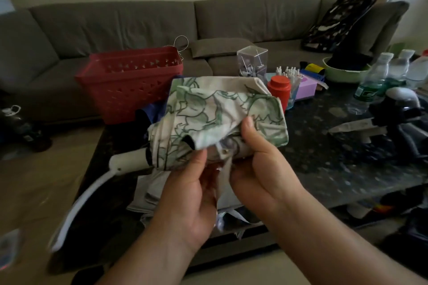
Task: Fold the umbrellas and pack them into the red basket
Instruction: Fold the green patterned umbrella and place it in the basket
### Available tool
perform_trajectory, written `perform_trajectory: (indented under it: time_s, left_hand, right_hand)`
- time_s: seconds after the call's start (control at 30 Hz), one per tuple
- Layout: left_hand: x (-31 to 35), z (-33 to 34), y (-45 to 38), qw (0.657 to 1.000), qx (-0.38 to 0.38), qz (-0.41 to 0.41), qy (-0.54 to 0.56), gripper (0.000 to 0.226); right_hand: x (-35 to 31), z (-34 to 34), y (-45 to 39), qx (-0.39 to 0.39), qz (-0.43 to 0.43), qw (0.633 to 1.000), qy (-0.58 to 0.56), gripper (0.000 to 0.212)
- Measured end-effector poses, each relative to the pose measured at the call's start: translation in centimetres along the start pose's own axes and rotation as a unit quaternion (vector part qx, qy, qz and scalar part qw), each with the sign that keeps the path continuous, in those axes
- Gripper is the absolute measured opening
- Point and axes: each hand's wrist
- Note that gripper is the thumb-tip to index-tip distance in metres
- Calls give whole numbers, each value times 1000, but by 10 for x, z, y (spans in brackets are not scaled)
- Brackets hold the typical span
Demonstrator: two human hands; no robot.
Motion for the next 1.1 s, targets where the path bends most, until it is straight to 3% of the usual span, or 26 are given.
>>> perform_trajectory:
  time_s: [0.2, 0.3, 0.37, 0.43, 0.5, 0.57, 0.6, 0.63, 0.8, 0.9, 0.93, 1.03, 1.1]
  left_hand:
    - [15, -11, -7, 998, -46, -23, 20, 67]
    - [26, -20, -12, 1000, -15, 7, 19, 65]
    - [35, -25, -14, 999, 13, 35, 11, 63]
    - [42, -28, -14, 998, 34, 52, 8, 55]
    - [47, -29, -12, 998, 25, 53, 9, 45]
    - [49, -29, -11, 999, 15, 51, -1, 38]
    - [49, -29, -10, 999, 14, 51, -10, 38]
    - [49, -30, -11, 999, 15, 50, -15, 39]
    - [45, -36, -13, 996, 45, 67, -35, 57]
    - [43, -34, -13, 996, 48, 65, -48, 60]
    - [43, -33, -13, 995, 52, 62, -49, 62]
    - [47, -33, -12, 994, 62, 55, -66, 55]
    - [52, -33, -12, 993, 64, 55, -85, 41]
  right_hand:
    - [5, 1, 8, 14, -7, 994, 111, 43]
    - [-12, -5, 3, 28, 16, 990, 140, 63]
    - [-27, -10, 1, 72, -56, 973, 210, 68]
    - [-39, -13, 3, 113, -210, 891, 387, 46]
    - [-40, -12, 9, 33, -331, 762, 556, 22]
    - [-31, -13, 12, -59, -368, 618, 693, 17]
    - [-25, -16, 11, -77, -365, 575, 728, 24]
    - [-21, -18, 9, -79, -349, 570, 740, 29]
    - [-20, -13, 10, -51, -250, 655, 711, 31]
    - [-12, -6, 9, -24, -199, 666, 718, 23]
    - [-10, -4, 7, -15, -177, 688, 703, 20]
    - [-14, 5, 9, -12, -47, 831, 554, 18]
    - [-17, 8, 13, -23, 55, 888, 456, 17]
Point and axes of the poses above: each hand's wrist, its own y-axis away from the middle knuckle, its own z-axis out of the palm, x = y × z, and after that the axes turned 3 degrees about -y, right-handed
